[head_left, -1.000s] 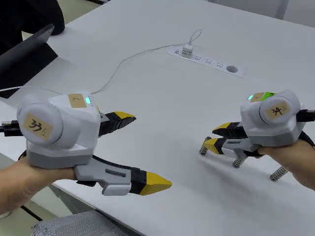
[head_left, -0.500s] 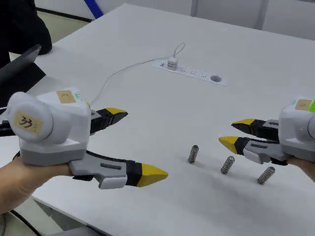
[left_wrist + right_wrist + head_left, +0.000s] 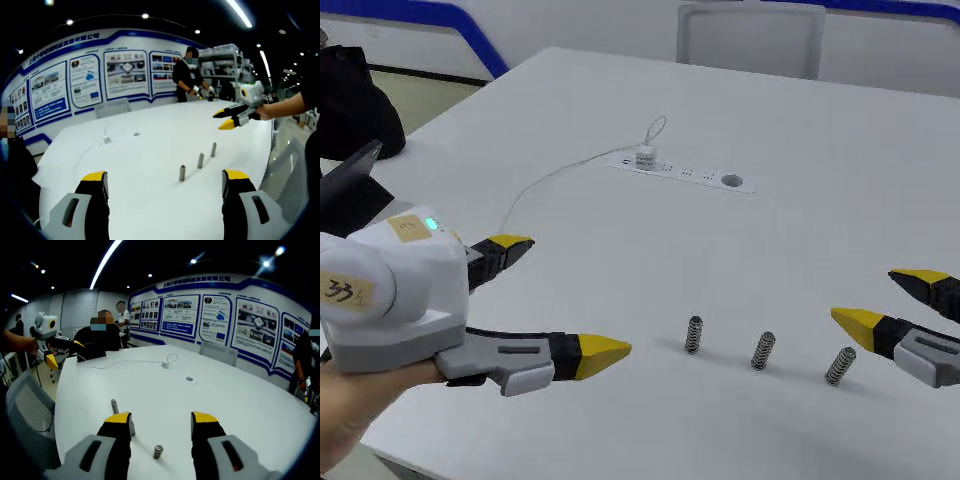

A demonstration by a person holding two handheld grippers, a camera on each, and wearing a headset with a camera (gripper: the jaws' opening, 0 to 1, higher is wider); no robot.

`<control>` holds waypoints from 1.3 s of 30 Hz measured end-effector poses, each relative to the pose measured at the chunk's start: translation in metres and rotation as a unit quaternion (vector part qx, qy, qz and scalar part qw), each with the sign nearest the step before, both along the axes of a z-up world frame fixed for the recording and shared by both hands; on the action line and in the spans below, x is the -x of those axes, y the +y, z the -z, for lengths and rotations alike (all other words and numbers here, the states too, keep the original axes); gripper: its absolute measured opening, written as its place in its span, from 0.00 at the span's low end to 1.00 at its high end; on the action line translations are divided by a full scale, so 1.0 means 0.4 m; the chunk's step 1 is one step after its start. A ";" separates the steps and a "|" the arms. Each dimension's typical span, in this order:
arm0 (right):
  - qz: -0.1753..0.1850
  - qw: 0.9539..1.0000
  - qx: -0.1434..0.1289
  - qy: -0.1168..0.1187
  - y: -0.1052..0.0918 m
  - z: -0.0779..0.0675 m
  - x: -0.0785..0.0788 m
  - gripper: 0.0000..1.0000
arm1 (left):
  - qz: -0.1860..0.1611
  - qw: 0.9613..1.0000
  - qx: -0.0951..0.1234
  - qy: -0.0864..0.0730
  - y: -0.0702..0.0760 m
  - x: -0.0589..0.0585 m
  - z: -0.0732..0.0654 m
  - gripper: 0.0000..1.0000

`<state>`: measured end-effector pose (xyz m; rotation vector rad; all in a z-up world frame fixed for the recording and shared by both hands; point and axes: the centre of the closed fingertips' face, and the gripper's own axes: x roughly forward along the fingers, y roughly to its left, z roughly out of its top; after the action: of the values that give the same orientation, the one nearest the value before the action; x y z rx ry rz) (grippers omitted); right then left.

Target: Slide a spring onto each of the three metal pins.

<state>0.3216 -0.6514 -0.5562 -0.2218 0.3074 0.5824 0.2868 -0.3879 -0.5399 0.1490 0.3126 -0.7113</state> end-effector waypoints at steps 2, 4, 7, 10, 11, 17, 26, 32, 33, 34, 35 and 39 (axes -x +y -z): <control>0.016 1.000 -0.009 -0.001 -0.021 0.002 0.018 0.51 | -0.003 1.000 0.004 -0.002 0.001 0.004 0.002 0.97; 0.038 0.999 -0.021 -0.002 -0.043 0.003 0.033 0.52 | -0.006 1.000 0.001 0.005 0.004 0.006 0.013 0.96; 0.065 0.997 -0.051 0.004 -0.062 0.014 0.053 0.54 | 0.000 1.000 0.000 0.015 0.002 0.016 0.028 0.95; 0.077 0.996 -0.050 0.006 -0.078 0.031 0.078 0.54 | 0.000 1.000 0.004 0.016 -0.003 0.023 0.034 0.95; 0.080 0.996 -0.051 0.006 -0.081 0.035 0.086 0.55 | -0.001 1.000 0.006 0.015 -0.004 0.024 0.034 0.96; 0.102 0.992 -0.068 0.018 -0.095 0.061 0.147 0.60 | -0.005 1.000 0.023 0.016 -0.019 0.022 0.042 0.98; 0.146 0.987 -0.073 0.003 -0.134 0.073 0.200 0.78 | -0.014 0.999 0.035 -0.001 -0.043 0.026 0.043 1.00; 0.160 0.983 -0.087 0.002 -0.139 0.075 0.214 0.84 | -0.004 0.999 0.037 0.002 -0.056 0.045 0.046 1.00; 0.160 0.983 -0.091 0.003 -0.135 0.076 0.216 0.85 | -0.004 0.999 0.038 0.001 -0.056 0.047 0.046 1.00; 0.158 0.983 -0.094 0.005 -0.129 0.079 0.219 0.85 | -0.004 0.999 0.037 0.001 -0.054 0.049 0.046 1.00; 0.157 0.983 -0.095 0.006 -0.124 0.080 0.222 0.86 | -0.003 0.999 0.037 0.002 -0.054 0.050 0.048 1.00; 0.144 0.986 -0.090 0.002 -0.102 0.084 0.233 0.86 | -0.008 0.999 0.033 0.003 -0.047 0.055 0.053 1.00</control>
<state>0.2285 -0.6920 -0.5899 -0.0004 0.2823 0.3224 0.2646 -0.4067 -0.5610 0.0814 0.2955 -0.7058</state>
